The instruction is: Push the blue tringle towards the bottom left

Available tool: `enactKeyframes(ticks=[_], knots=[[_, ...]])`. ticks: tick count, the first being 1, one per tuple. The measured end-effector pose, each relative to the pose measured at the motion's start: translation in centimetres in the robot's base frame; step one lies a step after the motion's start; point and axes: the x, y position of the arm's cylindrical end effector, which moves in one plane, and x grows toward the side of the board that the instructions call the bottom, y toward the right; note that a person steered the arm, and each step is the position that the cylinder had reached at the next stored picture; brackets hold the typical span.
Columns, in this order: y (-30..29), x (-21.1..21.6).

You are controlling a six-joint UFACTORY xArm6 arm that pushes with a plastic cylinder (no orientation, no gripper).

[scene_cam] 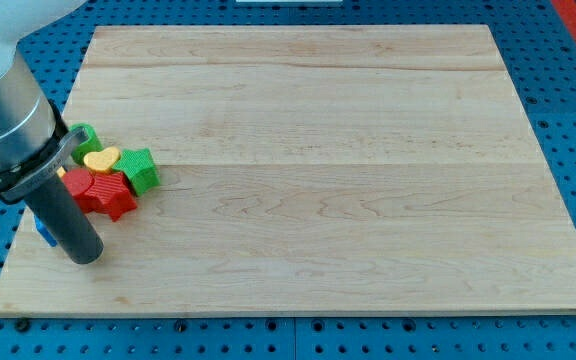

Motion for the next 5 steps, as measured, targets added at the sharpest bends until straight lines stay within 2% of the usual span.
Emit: enactKeyframes(ticks=[1, 2, 4, 5], knots=[[-0.4, 1.5], [-4.3, 1.3], [-3.1, -3.6], [-1.9, -1.6]])
